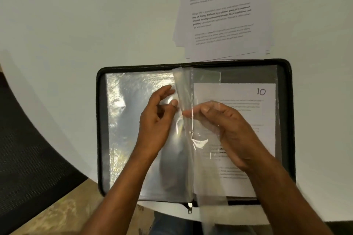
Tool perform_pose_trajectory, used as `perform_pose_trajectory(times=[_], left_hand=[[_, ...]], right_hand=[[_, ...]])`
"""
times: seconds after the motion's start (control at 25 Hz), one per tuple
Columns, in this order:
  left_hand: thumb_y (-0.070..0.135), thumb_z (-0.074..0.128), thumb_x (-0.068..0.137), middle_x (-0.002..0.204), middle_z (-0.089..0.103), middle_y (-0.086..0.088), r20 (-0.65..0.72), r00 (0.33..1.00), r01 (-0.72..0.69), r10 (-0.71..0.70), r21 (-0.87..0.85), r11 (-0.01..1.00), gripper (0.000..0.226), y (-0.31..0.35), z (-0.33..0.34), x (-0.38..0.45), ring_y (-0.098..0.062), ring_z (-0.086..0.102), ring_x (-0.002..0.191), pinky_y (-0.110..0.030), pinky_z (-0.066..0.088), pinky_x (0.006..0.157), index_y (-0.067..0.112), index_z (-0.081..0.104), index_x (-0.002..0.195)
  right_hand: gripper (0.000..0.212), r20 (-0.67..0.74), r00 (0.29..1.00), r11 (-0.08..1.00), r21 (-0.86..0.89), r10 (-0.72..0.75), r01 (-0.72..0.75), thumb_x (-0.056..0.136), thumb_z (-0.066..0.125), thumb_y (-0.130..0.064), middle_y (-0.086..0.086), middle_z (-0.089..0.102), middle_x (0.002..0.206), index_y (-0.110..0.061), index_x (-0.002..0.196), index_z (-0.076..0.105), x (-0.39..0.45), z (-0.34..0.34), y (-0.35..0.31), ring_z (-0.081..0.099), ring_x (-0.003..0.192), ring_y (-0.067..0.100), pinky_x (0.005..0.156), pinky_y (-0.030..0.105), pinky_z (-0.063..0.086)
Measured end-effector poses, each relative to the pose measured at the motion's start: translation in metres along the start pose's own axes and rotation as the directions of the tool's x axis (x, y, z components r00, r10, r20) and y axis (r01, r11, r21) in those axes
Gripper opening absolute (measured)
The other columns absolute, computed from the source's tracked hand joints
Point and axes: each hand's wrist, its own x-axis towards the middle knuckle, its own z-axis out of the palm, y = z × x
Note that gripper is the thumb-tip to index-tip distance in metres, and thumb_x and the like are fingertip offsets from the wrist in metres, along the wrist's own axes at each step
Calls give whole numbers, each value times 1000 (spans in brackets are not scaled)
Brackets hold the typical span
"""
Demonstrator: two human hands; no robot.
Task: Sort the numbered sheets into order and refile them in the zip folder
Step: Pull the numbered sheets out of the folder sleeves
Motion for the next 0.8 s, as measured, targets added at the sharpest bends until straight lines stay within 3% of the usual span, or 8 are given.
perform_pose_trajectory(times=[0.08, 0.16, 0.24, 0.36, 0.44, 0.56, 0.72, 0.8], left_hand=[[26, 53, 107, 131, 66, 11, -3, 999, 49, -50, -96, 994, 35, 1, -9, -4, -6, 66, 114, -28, 55, 95, 23, 56, 141], [29, 48, 108, 127, 69, 9, -2, 995, 96, -97, -128, 987, 33, 1, -18, -7, -5, 66, 116, -25, 54, 97, 22, 60, 137], [33, 45, 109, 122, 72, 7, 14, 990, 140, -140, -133, 981, 32, -2, -30, -6, -9, 68, 113, -27, 55, 95, 23, 65, 131], [40, 38, 110, 118, 74, 3, 12, 981, 191, -191, -138, 972, 39, -8, -48, -1, -20, 73, 102, -34, 58, 88, 21, 64, 132], [43, 34, 110, 118, 74, 5, -19, 980, 192, -196, -109, 975, 42, -8, -55, 1, -18, 74, 99, -30, 58, 87, 22, 64, 132], [49, 33, 108, 114, 72, 14, -137, 972, 185, -191, -57, 981, 44, -7, -61, 2, 3, 69, 95, -14, 52, 81, 29, 65, 130], [63, 31, 104, 117, 65, 24, -220, 962, 178, -163, 50, 983, 42, -14, -62, 6, 9, 61, 106, -26, 48, 99, 44, 60, 128], [68, 35, 98, 126, 60, 26, -228, 968, 142, -100, 177, 974, 50, -16, -58, 6, 7, 56, 116, -28, 45, 104, 42, 54, 136]], right_hand=[[26, 47, 998, 993, 115, -31, 26, 99, 54, -28, 11, 76, 118, -23, 98, 80, 7, 14, 11, 66, 122, 24, 117, 48, 37], [27, 60, 998, 985, 172, -25, 14, 101, 56, -28, 14, 71, 127, -14, 113, 75, 16, 26, 22, 63, 127, 28, 119, 54, 35], [43, 60, 997, 969, 242, 44, -57, 96, 55, -35, 12, 68, 134, -7, 127, 68, 24, 36, 29, 61, 130, 28, 118, 53, 36], [35, 63, 996, 980, 181, 70, -80, 98, 49, -44, -4, 65, 138, -30, 114, 77, 31, 50, 37, 57, 134, 16, 117, 51, 37], [32, 69, 995, 981, 172, 75, -86, 98, 48, -47, -10, 62, 142, -38, 109, 77, 33, 57, 43, 51, 138, 10, 118, 50, 37], [37, 67, 997, 993, 114, 34, -41, 97, 48, -48, -12, 59, 143, -34, 121, 72, 35, 63, 53, 49, 137, 3, 116, 43, 40], [37, 42, 999, 999, 50, -7, 5, 94, 51, -42, -13, 62, 139, -31, 125, 68, 37, 69, 60, 53, 132, 0, 115, 37, 42], [34, 31, 999, 999, -18, -31, 32, 96, 54, -39, -14, 60, 140, -31, 125, 69, 37, 69, 63, 53, 131, -1, 115, 32, 41]])
